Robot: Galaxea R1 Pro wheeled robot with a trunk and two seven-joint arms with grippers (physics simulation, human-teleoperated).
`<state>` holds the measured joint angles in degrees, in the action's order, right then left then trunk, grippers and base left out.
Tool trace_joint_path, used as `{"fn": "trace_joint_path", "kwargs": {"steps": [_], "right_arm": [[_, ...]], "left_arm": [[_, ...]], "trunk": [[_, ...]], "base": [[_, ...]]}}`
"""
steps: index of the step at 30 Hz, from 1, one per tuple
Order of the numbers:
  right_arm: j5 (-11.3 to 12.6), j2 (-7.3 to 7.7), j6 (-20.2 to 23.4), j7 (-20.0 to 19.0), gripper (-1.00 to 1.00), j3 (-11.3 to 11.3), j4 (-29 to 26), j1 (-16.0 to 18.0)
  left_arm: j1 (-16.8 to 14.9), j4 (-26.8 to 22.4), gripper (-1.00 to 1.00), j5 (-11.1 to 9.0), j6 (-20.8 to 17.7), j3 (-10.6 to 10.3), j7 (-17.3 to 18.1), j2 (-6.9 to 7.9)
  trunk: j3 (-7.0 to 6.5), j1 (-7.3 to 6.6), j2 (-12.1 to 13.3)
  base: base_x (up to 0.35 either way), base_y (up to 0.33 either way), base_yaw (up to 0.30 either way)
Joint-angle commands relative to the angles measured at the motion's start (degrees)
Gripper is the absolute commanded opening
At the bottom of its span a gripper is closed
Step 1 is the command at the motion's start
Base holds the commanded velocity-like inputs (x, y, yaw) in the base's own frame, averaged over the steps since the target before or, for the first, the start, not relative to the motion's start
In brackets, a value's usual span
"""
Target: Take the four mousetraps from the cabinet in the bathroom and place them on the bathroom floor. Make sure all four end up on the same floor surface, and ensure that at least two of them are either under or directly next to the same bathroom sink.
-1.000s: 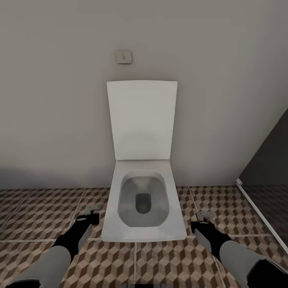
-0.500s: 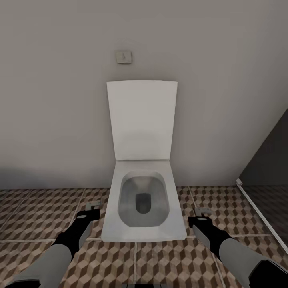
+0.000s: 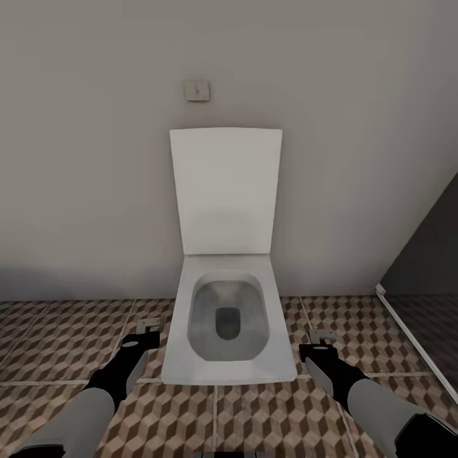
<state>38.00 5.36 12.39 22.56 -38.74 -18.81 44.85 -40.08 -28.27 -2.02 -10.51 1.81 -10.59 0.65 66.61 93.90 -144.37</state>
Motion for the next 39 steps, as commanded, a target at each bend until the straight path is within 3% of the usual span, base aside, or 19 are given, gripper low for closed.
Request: {"fn": "trace_joint_path", "kwargs": {"steps": [1,9,39], "right_arm": [[0.4,0.04,0.3,0.2,-1.0,-0.5,-0.2,0.0],[0.4,0.12,0.4,0.2,-1.0,-0.5,-0.2,0.1],[0.3,0.21,0.2,0.0,-1.0,-0.5,-0.3,0.0]], "left_arm": [[0.0,-0.1,-1.0,-0.2,-0.3,0.0,-0.2,-0.01],[0.0,-1.1,-1.0,-0.2,-0.4,0.0,-0.4,-0.03],[0.0,-1.3,-1.0,-0.2,-0.2,-0.1,-0.4,-0.26]], "trunk": [[0.05,-0.01,0.0],[0.05,-0.01,0.0],[6.7,0.76,-0.4]], "base": [[0.0,0.0,0.0],[0.0,0.0,0.0],[0.0,0.0,0.0]]}}
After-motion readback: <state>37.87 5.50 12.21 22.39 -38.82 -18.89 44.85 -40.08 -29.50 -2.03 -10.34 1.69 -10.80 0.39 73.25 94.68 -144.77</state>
